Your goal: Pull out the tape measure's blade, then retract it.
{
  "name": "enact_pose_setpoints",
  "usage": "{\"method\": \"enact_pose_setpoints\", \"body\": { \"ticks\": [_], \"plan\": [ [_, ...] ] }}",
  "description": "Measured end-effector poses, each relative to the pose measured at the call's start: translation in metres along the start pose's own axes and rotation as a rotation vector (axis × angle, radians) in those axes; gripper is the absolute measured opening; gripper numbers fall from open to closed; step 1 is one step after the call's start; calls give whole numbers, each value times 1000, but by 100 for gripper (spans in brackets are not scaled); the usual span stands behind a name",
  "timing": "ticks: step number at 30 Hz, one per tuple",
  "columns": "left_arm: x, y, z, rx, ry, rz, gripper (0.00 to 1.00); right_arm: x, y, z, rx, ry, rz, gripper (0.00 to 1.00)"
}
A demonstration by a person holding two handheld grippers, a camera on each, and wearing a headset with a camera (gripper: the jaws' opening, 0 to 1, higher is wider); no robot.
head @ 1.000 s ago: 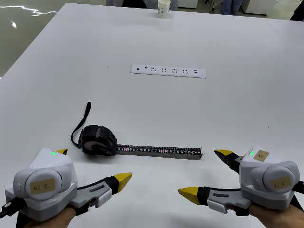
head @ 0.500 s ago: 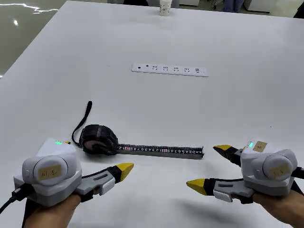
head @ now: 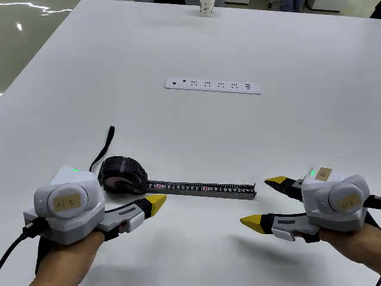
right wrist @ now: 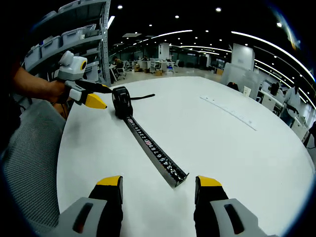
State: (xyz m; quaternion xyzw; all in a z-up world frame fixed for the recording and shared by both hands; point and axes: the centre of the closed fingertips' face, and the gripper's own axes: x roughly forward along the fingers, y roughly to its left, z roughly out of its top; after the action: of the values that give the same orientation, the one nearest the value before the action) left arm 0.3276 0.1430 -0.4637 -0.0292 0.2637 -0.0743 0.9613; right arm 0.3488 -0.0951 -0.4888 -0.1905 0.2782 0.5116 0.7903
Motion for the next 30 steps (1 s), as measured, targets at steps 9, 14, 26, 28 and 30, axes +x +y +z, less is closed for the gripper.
{"method": "enact_pose_setpoints", "body": {
  "ticks": [9, 14, 26, 28, 30],
  "plan": [
    [6, 6, 4, -16, -1, 22, 91, 8, -10, -1, -60, 31, 35, 47],
    [8, 9, 5, -21, 2, 35, 86, 10, -14, -2, -86, 50, 56, 42],
    [17, 16, 3, -37, 26, 58, 74, 17, -21, -10, -165, 90, 124, 31],
    [18, 17, 3, -42, 28, 60, 72, 18, -20, -10, -175, 93, 136, 30],
    [19, 18, 3, -45, 30, 65, 69, 21, -20, -10, -187, 99, 147, 28]
  ]
}}
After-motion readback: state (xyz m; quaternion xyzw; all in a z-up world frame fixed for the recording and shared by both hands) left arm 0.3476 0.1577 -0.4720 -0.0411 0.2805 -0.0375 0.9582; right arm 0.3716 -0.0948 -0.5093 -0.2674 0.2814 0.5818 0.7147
